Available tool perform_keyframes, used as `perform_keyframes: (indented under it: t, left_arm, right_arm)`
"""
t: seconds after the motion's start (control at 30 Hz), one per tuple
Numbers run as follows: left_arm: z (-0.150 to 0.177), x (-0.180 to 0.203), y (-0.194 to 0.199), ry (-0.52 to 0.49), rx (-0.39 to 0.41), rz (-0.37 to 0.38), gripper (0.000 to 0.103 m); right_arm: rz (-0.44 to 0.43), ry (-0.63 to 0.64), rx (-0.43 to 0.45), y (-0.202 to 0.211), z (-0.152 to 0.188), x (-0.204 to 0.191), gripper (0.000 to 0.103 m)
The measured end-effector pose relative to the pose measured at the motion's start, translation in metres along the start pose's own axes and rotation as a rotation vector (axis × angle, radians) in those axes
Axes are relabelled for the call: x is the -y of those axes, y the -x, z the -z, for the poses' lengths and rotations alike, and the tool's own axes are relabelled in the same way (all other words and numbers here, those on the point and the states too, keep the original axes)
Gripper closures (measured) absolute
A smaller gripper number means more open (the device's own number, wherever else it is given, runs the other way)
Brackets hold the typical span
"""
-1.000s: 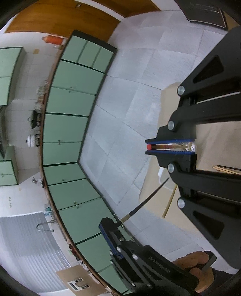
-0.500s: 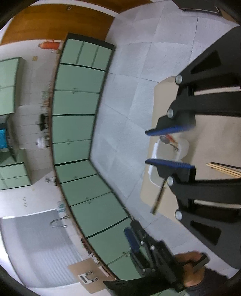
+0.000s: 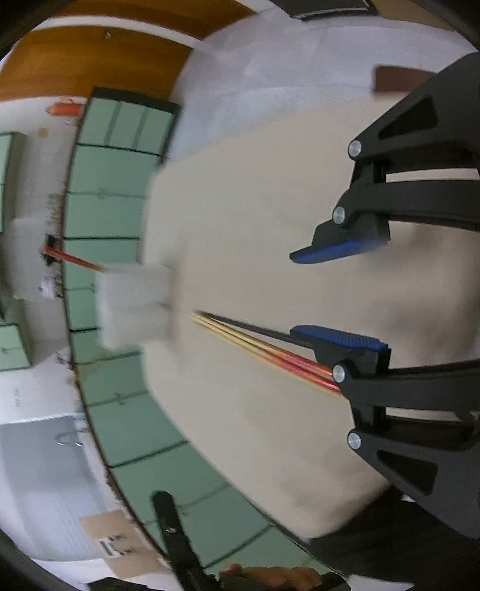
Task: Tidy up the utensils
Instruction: 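Grasp a black chopstick with the right tool while the left tool grasps a plain wooden chopstick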
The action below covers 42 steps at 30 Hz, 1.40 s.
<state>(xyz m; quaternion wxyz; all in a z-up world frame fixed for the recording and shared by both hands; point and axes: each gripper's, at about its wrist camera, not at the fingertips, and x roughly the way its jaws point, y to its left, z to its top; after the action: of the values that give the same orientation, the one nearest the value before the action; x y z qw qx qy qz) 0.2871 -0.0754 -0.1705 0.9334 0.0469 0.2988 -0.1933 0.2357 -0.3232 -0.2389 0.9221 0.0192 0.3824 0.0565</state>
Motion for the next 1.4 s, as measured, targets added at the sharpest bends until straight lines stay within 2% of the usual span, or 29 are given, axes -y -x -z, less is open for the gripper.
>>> perform_keyframes:
  t: [0.1,0.2,0.37,0.43,0.47,0.5,0.73,0.93,1.07,1.13,1.2,1.23,1.3,1.37,1.4]
  left_arm:
    - [0.032,0.012,0.004,0.009,-0.021,0.0,0.026]
    - [0.055,0.018,0.007,0.044,-0.041,0.015,0.026]
    - [0.07,0.018,0.004,0.066,-0.056,0.003,0.026]
    - [0.072,0.018,0.003,0.07,-0.057,0.0,0.026]
    - [0.072,0.02,0.003,0.073,-0.06,0.003,0.026]
    - [0.074,0.022,0.001,0.073,-0.064,0.011,0.027]
    - [0.086,0.055,-0.015,0.025,-0.088,0.07,0.03]
    - [0.093,0.08,-0.037,-0.008,-0.133,0.109,0.034]
    - [0.098,0.086,-0.048,-0.011,-0.158,0.104,0.036]
    - [0.101,0.088,-0.056,-0.019,-0.179,0.093,0.043]
    - [0.102,0.087,-0.058,-0.02,-0.179,0.074,0.058]
    - [0.102,0.086,-0.056,-0.015,-0.173,0.075,0.062]
    - [0.102,0.082,-0.057,0.001,-0.172,0.087,0.083]
    - [0.103,0.082,-0.056,0.004,-0.167,0.085,0.095]
    - [0.103,0.08,-0.056,0.012,-0.162,0.084,0.096]
  right_arm:
    - [-0.032,0.002,-0.032,-0.009,0.029,-0.019,0.069]
    - [-0.053,0.026,-0.027,-0.012,0.039,-0.03,0.069]
    - [-0.059,0.032,-0.052,-0.031,0.034,-0.032,0.07]
    - [-0.048,0.041,-0.043,-0.032,0.031,-0.028,0.08]
    - [-0.046,0.038,-0.042,-0.032,0.028,-0.023,0.094]
    - [-0.033,0.031,-0.04,-0.032,0.028,-0.018,0.097]
    - [0.02,-0.09,-0.022,-0.025,0.033,0.018,0.098]
    - [0.015,-0.1,-0.019,-0.023,0.037,0.021,0.097]
    - [0.008,-0.111,-0.021,-0.023,0.038,0.023,0.097]
    - [0.006,-0.113,-0.022,-0.024,0.036,0.023,0.097]
    - [0.006,-0.115,-0.023,-0.024,0.036,0.024,0.097]
    - [0.006,-0.116,-0.024,-0.025,0.036,0.024,0.097]
    - [0.008,-0.114,-0.024,-0.026,0.035,0.023,0.097]
    - [0.01,-0.111,-0.024,-0.027,0.035,0.023,0.097]
    - [0.011,-0.109,-0.024,-0.027,0.035,0.022,0.097]
